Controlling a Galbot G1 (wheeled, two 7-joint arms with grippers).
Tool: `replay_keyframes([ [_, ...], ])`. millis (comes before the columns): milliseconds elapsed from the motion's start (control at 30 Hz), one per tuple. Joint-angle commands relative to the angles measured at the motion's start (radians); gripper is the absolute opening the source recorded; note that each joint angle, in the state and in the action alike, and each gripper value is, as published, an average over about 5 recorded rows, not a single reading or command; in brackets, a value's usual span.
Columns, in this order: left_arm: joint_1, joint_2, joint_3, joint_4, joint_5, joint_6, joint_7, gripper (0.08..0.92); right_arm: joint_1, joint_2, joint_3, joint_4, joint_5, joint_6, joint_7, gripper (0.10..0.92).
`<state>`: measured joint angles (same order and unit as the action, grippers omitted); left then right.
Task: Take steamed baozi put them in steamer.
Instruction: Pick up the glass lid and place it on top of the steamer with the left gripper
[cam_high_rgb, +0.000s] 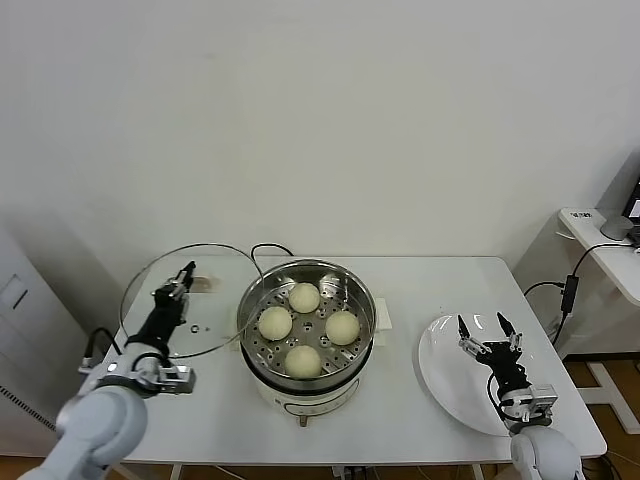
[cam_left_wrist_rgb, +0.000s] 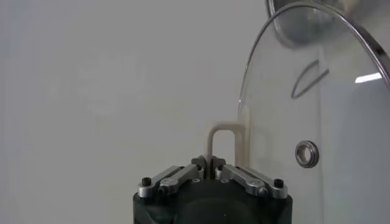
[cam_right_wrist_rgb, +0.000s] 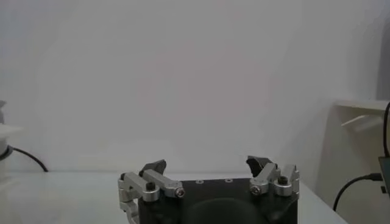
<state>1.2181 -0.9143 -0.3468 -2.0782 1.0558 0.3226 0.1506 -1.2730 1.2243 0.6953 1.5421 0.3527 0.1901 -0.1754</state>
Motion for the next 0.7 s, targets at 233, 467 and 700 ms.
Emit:
replay_keyframes([
  [233,-0.167,-0.145,0.359,-0.043,0.237,0.305,0.125,0.109,0.002,0.001,-0.010,0.001,-0.012,-0.006,0.005,0.823],
  [467,-0.213,-0.200,0.405,-0.022,0.283,0.326,0.143,0.109,0.002,0.005,-0.011,-0.005,-0.015,-0.005,0.004,0.823],
  [700,-0.239,-0.253,0.438,0.012,0.317,0.327,0.142,0.109,0.007,0.007,-0.012,-0.013,-0.016,-0.005,0.004,0.823],
])
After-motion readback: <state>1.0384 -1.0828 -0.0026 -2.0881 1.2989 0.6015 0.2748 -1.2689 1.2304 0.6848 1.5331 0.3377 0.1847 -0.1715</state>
